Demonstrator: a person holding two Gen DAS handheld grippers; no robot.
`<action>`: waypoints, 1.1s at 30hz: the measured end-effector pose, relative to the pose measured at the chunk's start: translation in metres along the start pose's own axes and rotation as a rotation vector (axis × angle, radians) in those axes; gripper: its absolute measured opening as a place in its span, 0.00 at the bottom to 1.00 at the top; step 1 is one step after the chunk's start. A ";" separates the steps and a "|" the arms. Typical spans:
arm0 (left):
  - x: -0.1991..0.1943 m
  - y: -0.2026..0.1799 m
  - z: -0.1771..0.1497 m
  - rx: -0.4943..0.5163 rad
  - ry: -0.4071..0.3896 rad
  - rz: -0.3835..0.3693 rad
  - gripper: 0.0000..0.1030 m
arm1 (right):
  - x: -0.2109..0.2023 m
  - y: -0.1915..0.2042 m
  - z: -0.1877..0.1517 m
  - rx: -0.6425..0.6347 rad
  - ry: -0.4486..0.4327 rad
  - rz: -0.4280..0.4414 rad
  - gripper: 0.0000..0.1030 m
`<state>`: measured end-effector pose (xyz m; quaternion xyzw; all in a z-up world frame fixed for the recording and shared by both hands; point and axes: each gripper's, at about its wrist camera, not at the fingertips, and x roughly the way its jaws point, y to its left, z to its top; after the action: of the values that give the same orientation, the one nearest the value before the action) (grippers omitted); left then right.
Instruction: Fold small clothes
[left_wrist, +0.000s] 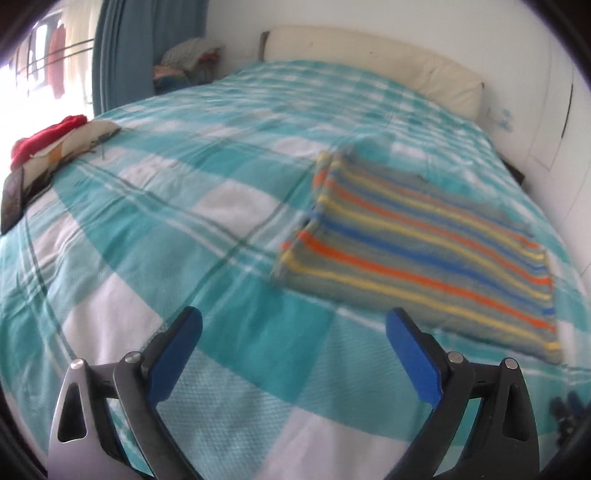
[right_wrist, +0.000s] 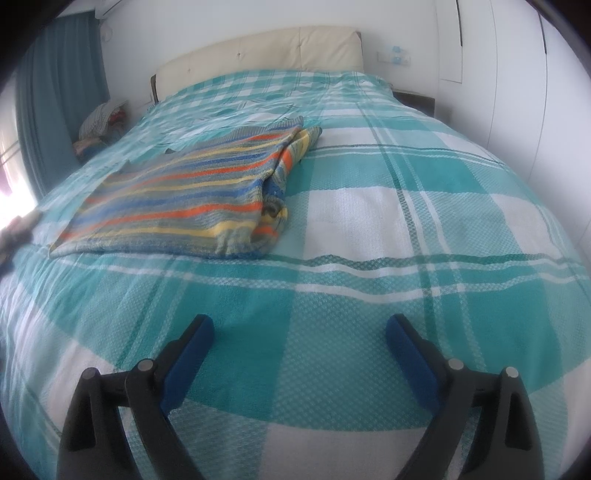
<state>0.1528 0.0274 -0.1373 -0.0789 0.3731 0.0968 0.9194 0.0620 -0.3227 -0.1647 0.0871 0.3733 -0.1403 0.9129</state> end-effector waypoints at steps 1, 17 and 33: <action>0.007 0.006 -0.005 0.001 0.019 0.014 0.97 | 0.000 0.000 0.000 0.001 -0.001 0.001 0.91; 0.024 0.008 -0.012 0.334 0.096 -0.084 1.00 | -0.001 0.003 -0.001 -0.008 0.006 -0.012 0.93; 0.023 0.009 -0.012 0.324 0.101 -0.092 1.00 | 0.000 0.003 0.000 -0.008 0.007 -0.012 0.93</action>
<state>0.1592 0.0364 -0.1625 0.0484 0.4257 -0.0106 0.9035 0.0630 -0.3196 -0.1649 0.0815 0.3776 -0.1441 0.9110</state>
